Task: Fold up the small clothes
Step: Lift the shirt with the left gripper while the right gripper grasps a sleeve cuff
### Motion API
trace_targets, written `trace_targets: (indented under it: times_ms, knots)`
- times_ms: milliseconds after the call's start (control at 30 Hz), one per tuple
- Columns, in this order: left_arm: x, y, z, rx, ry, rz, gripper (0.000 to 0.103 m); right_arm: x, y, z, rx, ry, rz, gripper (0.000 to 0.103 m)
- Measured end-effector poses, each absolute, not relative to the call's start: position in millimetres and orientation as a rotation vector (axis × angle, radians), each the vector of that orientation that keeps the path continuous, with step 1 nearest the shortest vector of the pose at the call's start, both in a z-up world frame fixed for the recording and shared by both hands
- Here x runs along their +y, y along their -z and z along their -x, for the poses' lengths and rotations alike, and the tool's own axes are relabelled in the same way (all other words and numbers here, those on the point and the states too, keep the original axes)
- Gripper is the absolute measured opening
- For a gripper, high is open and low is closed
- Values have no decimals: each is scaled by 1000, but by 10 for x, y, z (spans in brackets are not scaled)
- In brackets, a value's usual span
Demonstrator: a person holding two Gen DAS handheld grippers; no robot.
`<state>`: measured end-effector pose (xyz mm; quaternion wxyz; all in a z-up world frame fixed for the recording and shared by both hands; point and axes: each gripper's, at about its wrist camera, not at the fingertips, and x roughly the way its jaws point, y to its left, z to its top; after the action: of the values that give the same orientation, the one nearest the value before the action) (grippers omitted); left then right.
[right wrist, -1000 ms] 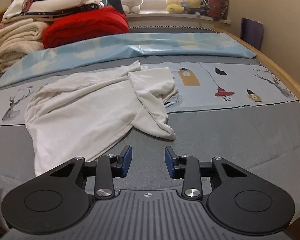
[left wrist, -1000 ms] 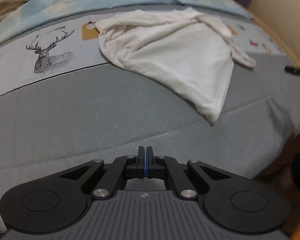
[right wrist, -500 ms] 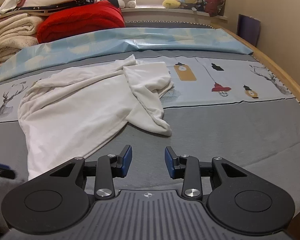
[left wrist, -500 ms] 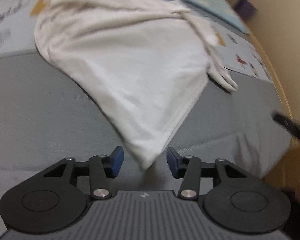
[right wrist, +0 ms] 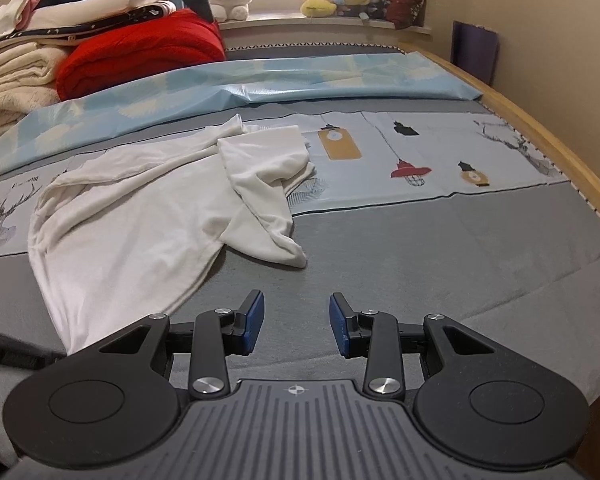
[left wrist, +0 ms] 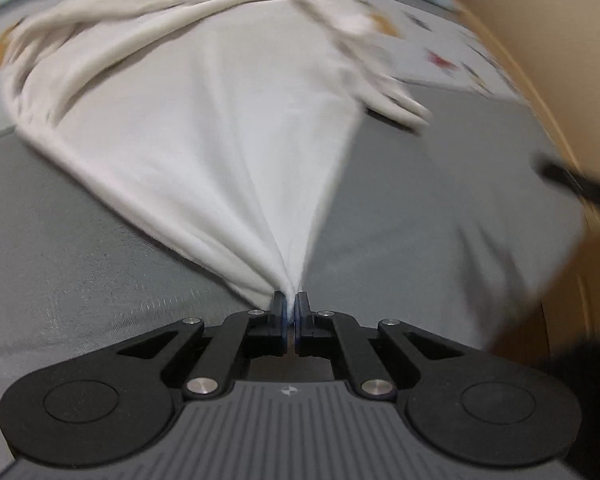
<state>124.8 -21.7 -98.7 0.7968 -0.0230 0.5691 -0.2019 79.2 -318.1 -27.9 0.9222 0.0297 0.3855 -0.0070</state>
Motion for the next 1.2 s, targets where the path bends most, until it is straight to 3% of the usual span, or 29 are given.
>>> trace_targets:
  times_ms: [267, 500, 567, 633, 733, 800, 933, 1100, 1167, 1200]
  knots:
    - [749, 1122, -766, 1373, 338, -284, 0, -3073, 409, -989, 829, 12, -84, 38]
    - [1576, 930, -674, 1280, 231, 11, 1, -2992, 630, -1362, 883, 22, -1, 39]
    - [1565, 873, -720, 1233, 244, 85, 1, -2984, 709, -1488, 903, 33, 3, 39]
    - [1456, 870, -799, 1229, 276, 160, 8, -2979, 787, -1595, 927, 41, -20, 40]
    - [1153, 848, -954, 1214, 300, 194, 23, -2979, 918, -1742, 963, 50, -60, 42]
    - [954, 858, -1060, 1214, 308, 242, 40, -2974, 997, -1830, 975, 46, -67, 42]
    - [640, 1055, -1287, 1263, 296, 325, 53, -2997, 1111, -1999, 984, 46, -68, 43]
    - [274, 1279, -1539, 1347, 246, 291, 54, -3102, 1284, -2189, 1013, 48, -94, 42]
    - [173, 1328, -1612, 1346, 217, 250, 52, -3160, 1335, -2258, 1020, 40, -96, 35]
    - [139, 1355, -1639, 1352, 205, 230, 44, -3187, 1351, -2280, 1024, 27, -98, 23]
